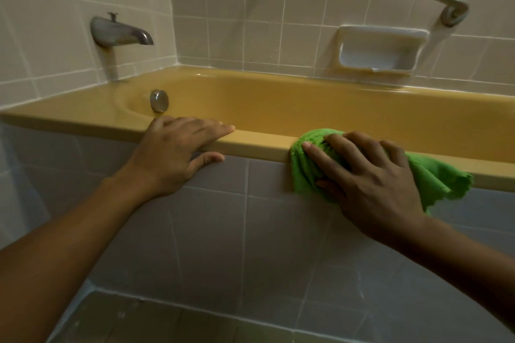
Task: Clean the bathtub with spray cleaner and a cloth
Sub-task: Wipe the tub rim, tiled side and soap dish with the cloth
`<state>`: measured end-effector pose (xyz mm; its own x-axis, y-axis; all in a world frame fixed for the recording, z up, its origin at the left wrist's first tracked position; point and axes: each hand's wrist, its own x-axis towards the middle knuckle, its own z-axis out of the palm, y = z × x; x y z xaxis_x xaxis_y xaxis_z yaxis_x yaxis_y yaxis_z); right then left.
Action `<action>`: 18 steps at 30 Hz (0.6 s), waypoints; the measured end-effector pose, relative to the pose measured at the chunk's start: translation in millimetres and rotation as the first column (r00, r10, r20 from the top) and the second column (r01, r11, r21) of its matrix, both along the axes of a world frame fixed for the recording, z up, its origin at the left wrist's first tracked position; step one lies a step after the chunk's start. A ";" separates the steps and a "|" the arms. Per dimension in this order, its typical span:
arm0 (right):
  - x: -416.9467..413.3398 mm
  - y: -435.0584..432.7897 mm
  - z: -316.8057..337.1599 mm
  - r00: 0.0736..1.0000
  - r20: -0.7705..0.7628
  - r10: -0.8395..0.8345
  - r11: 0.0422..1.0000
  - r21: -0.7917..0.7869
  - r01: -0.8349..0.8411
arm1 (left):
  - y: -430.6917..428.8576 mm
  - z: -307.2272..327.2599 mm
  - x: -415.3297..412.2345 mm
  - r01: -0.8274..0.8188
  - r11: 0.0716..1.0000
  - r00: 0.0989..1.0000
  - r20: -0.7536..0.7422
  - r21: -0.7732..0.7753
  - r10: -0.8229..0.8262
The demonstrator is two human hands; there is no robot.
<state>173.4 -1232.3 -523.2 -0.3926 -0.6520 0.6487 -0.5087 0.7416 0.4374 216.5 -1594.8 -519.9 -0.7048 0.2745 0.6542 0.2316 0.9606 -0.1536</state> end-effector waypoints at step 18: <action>7.4 -76.1 19.0 0.993 0.102 0.065 0.986 0.149 -0.080 | -80.9 -10.3 30.4 -0.225 0.957 0.974 0.056 0.183 0.219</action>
